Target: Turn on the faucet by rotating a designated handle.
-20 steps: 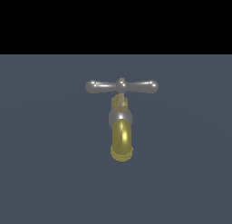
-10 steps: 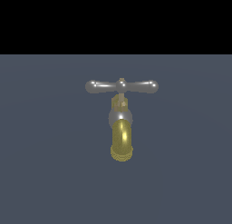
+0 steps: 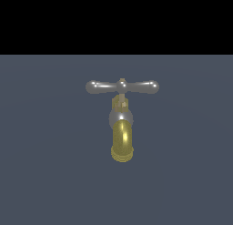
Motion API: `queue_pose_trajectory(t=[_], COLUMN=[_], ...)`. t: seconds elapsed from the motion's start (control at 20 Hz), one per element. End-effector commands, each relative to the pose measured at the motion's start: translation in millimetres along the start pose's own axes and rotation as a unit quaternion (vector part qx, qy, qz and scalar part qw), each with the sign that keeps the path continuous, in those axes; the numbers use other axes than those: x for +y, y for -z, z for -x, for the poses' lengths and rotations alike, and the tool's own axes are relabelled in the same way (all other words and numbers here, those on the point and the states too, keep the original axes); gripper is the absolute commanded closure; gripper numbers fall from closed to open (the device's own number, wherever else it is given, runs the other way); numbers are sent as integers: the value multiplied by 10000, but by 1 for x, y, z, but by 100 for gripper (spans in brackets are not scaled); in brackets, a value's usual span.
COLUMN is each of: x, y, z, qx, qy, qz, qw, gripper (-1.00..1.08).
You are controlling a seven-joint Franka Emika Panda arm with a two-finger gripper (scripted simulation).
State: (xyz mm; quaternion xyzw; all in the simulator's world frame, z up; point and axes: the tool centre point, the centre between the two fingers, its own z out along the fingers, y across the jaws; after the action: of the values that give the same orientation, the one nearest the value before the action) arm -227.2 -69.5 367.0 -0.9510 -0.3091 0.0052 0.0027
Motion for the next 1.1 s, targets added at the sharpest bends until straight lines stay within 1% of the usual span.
queue_pose_trajectory(t=[0.0,0.25,0.5,0.75,1.05], x=[8,25,42,57,74], y=[-11,-33,-54,-75,-100], z=[-1,-5,-10,-18,-30], qx=[0,-2,-4,-7,-11], qy=[309,908,1499,2075,2731], qz=[7,18,29,42,55], qw=[9995,9959,9887,9782,9620], gripper=[108,108,108,108,108])
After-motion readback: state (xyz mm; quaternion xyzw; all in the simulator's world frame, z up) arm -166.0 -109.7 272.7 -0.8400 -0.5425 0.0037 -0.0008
